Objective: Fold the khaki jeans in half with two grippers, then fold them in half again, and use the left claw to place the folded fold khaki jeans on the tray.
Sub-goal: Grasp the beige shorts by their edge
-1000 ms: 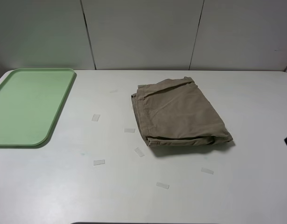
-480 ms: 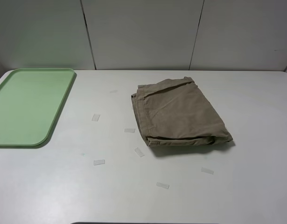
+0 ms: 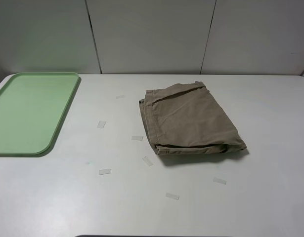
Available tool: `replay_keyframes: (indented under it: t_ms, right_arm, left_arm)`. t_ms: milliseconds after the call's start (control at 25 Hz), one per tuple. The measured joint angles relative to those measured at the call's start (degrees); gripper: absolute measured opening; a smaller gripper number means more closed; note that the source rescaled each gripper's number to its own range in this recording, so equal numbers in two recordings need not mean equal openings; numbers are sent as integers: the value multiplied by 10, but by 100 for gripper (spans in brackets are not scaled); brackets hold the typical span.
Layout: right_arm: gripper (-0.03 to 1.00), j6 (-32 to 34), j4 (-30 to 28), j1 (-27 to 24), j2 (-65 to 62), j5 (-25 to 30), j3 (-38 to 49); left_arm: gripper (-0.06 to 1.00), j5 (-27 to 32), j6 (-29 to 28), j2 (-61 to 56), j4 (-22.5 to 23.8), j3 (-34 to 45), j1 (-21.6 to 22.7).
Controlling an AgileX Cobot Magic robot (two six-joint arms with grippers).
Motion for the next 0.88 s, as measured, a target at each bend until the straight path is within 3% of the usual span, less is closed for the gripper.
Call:
replay_keyframes:
  t_ms: [160,400,880]
  right_arm:
    - [100,-2,1,-31,-10,-20,66]
    - [100,-6,-6,-38,-11,-65,89]
    - [100,-6,-8,-38,-11,-69,89]
  left_arm:
    - [91,0,0,0,0,0,0]
    - [91,0,0,0,0,0,0]
    - [91,0,0,0,0,0,0]
